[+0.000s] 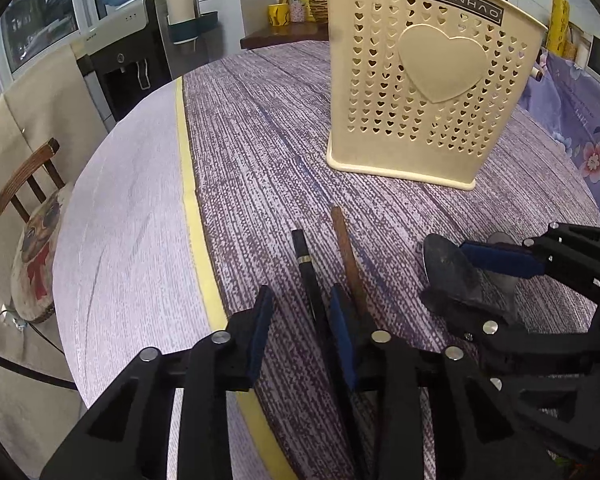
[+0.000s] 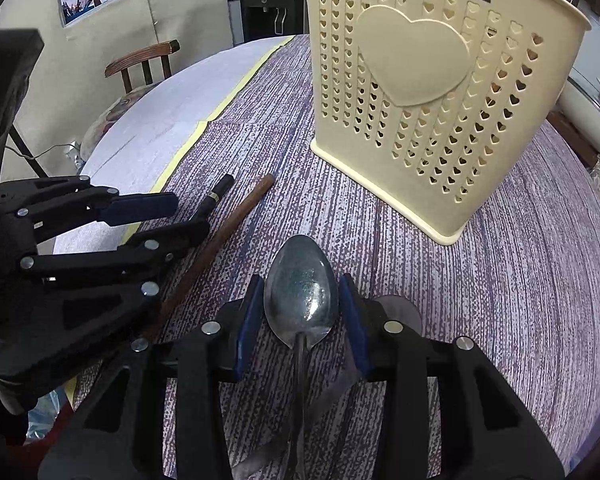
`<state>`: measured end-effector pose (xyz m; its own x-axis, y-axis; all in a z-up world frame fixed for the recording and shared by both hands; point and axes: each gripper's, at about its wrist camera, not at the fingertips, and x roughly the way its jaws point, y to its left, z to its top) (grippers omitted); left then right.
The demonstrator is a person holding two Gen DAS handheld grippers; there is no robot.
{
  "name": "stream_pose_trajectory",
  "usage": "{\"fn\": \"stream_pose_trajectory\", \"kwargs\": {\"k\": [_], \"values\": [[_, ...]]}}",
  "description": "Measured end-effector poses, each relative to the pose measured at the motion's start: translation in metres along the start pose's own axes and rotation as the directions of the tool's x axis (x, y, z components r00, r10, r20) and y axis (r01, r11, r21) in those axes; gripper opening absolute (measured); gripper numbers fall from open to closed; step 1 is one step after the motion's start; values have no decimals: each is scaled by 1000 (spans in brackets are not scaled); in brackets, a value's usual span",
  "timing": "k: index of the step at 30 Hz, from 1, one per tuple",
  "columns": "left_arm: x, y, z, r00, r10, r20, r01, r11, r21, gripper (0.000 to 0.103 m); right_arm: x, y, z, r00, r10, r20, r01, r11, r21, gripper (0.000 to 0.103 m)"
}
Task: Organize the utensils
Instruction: 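Close the left gripper on a black gold-tipped chopstick, then lift the spoon and black chopstick upright and carry them over the holder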
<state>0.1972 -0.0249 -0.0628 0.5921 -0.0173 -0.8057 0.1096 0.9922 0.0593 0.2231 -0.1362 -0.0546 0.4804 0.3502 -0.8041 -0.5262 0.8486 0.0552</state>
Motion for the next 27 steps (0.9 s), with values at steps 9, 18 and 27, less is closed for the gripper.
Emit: {"fn": "stream_pose_trajectory", "kwargs": {"k": [9, 18, 27], "values": [[2, 3, 5, 1000, -7, 4, 7, 999, -48, 11, -2, -3, -2, 1000, 20, 13, -21, 1000, 19, 38], [-6, 10, 7, 996, -79, 31, 82, 989, -119, 9, -21, -5, -1, 995, 53, 83, -55, 998, 23, 38], [-49, 18, 13, 984, -106, 145, 126, 982, -140, 8, -55, -13, 2, 981, 99, 168, -109, 993, 53, 38]]}}
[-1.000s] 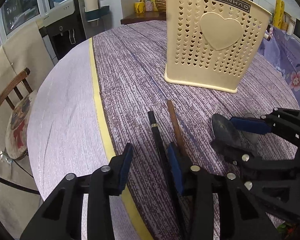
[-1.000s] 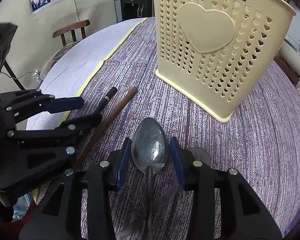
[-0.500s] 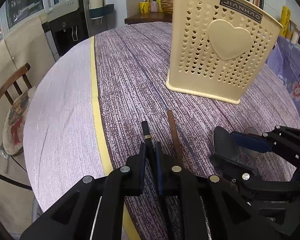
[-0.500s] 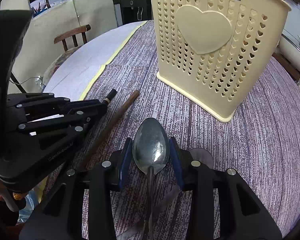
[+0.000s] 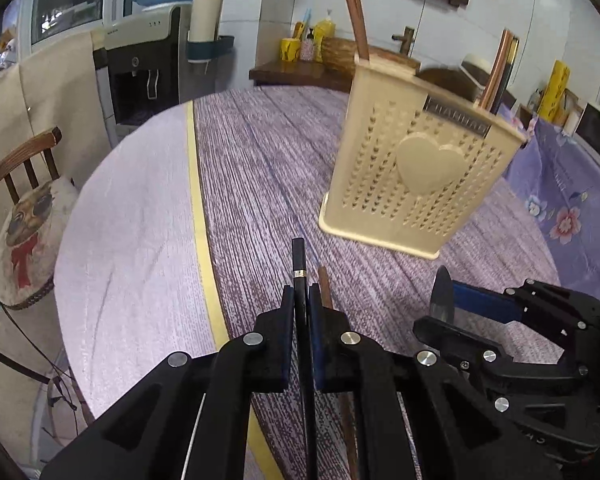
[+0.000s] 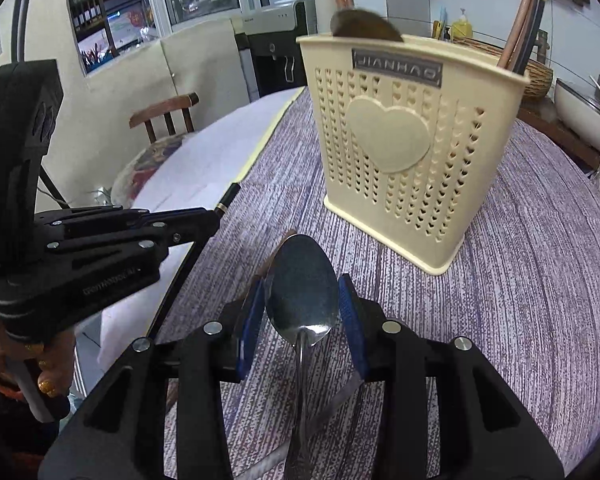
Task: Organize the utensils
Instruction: 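Lift the spoon and black chopstick upright and carry them over the holder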
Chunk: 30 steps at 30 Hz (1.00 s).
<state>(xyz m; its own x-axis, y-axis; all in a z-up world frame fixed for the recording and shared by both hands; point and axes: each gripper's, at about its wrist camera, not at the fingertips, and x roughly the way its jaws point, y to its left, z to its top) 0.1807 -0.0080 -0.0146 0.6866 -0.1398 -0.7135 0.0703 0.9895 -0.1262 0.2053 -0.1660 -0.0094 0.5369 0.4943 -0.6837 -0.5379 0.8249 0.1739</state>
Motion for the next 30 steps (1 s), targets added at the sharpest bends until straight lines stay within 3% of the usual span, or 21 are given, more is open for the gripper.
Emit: {"fn": "stream_pose_trajectory", "kwargs": {"k": [16, 30], "values": [[-73, 9, 34, 977, -25, 211, 30, 999, -17, 8, -57, 1, 20, 988, 50, 145, -56, 998, 34, 38], [-92, 13, 46, 959, -27, 282, 31, 999, -12, 8, -63, 5, 31, 980, 55, 189, -63, 997, 37, 38]]}}
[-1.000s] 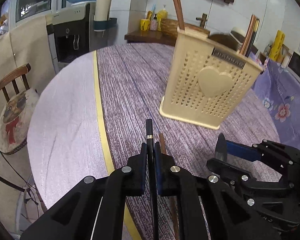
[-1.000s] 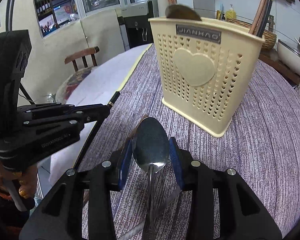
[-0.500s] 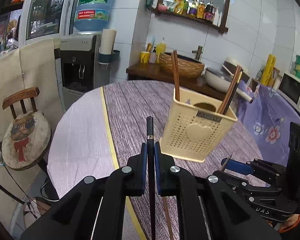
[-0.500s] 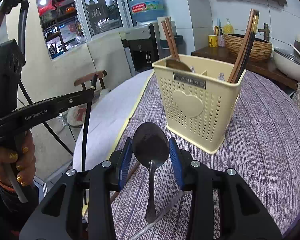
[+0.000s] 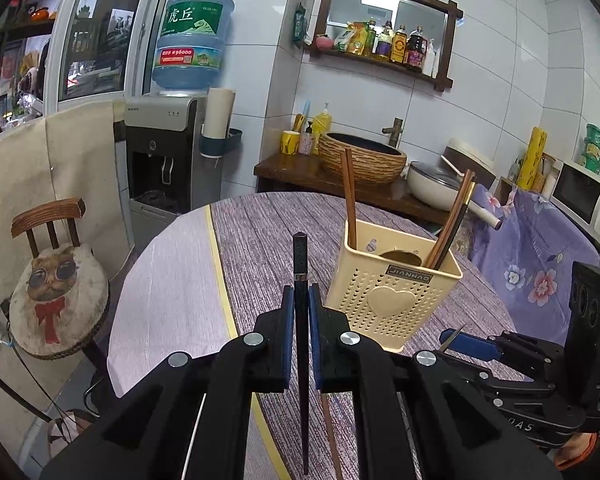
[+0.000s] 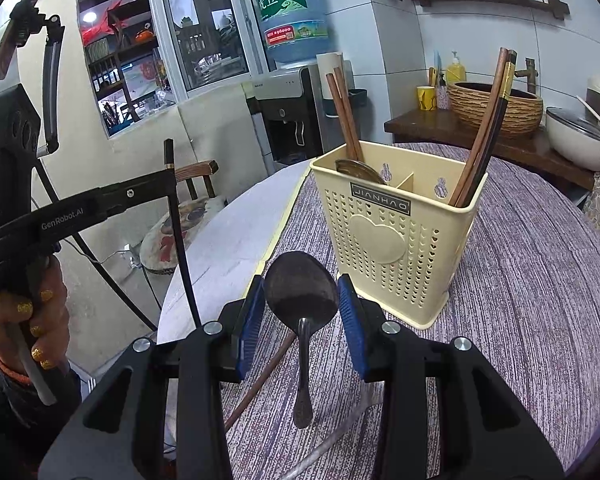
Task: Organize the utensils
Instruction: 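Lift the spoon and black chopstick upright and carry them over the holder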
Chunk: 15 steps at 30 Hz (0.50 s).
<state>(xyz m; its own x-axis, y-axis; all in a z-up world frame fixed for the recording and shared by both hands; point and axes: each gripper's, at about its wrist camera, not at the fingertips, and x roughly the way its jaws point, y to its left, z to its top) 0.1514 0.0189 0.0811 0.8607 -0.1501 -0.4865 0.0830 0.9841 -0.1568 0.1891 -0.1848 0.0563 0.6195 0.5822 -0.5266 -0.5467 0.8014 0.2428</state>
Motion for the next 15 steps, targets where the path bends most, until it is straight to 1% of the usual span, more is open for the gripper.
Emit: {"fn": "stream_pose_trajectory", "kwargs": {"k": [9, 15], "values": [[-5, -3, 10, 999, -10, 33, 9, 1000, 16, 8, 0, -1, 6, 1000, 3, 16, -3, 1000, -1, 38], [-8, -3, 21, 998, -23, 53, 22, 999, 23, 8, -3, -2, 14, 999, 9, 42, -9, 1000, 2, 38]]}}
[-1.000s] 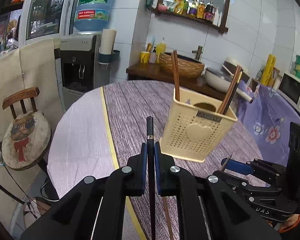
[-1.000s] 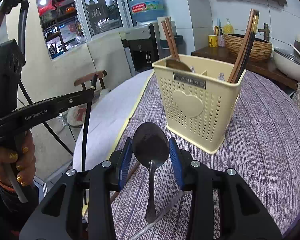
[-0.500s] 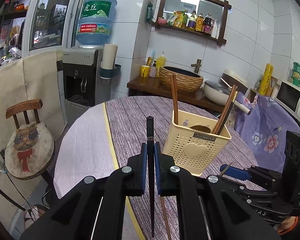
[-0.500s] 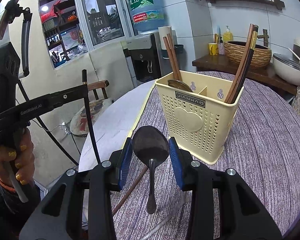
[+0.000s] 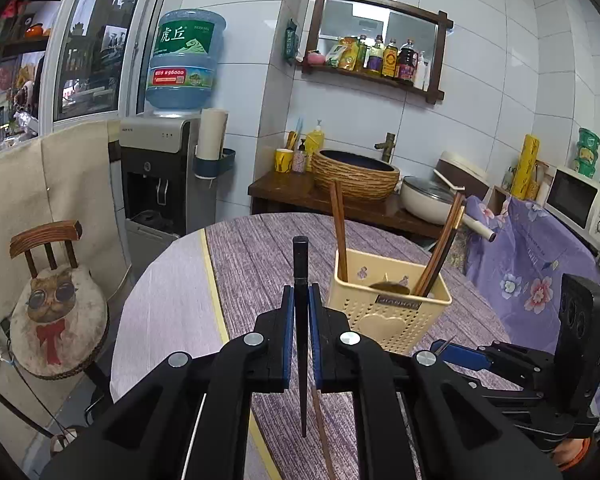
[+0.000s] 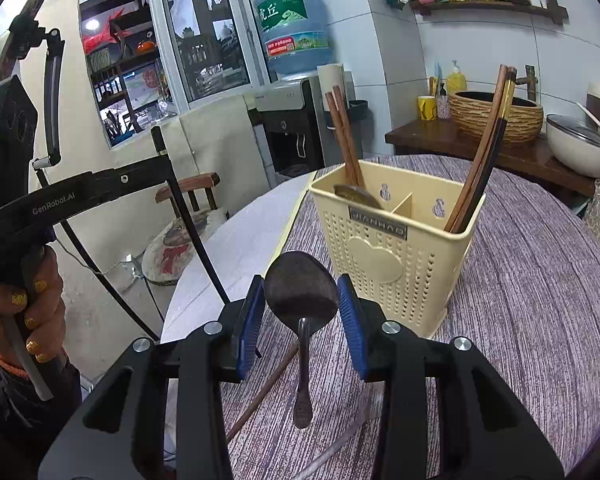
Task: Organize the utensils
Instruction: 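Lift the spoon and black chopstick upright and carry them over the holder, then lower the spoon and chopstick into the holder and open both grippers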
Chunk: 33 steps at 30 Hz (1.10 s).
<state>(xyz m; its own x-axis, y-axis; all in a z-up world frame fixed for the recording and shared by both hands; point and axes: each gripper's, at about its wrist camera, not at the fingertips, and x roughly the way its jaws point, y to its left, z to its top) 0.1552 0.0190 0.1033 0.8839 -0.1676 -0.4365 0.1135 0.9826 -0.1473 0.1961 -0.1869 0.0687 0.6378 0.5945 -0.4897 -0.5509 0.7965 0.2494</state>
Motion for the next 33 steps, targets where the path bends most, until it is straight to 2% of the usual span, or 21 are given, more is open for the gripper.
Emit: {"fn": "stream_pose_trajectory", "kwargs": {"k": [5, 9, 12, 17, 19, 21, 28, 33], "values": [[-7, -4, 29, 998, -34, 46, 34, 999, 8, 8, -9, -4, 18, 998, 13, 53, -13, 1000, 3, 38], [-15, -10, 66, 993, -57, 106, 56, 998, 13, 8, -24, 0, 48, 990, -15, 139, 20, 999, -33, 38], [-19, -14, 98, 985, -85, 153, 85, 996, 2, 8, -42, 3, 78, 973, -38, 228, 52, 997, -55, 38], [-10, -31, 134, 975, -84, 204, 87, 996, -5, 8, -59, 3, 122, 924, -113, 364, 150, 986, -75, 38], [2, -38, 137, 976, -78, 206, 82, 997, -11, 8, -56, 1, 128, 907, -143, 396, 190, 979, -81, 38], [19, -44, 133, 979, -64, 193, 68, 998, -14, 8, -50, -4, 126, 900, -167, 403, 215, 974, -75, 38], [64, -47, 101, 993, -28, 118, 31, 999, -21, 8, -14, -27, 97, 913, -233, 336, 263, 964, -46, 38], [80, -49, 76, 998, -20, 64, 20, 1000, -5, 8, 2, -37, 72, 919, -258, 299, 280, 960, -30, 38]]}}
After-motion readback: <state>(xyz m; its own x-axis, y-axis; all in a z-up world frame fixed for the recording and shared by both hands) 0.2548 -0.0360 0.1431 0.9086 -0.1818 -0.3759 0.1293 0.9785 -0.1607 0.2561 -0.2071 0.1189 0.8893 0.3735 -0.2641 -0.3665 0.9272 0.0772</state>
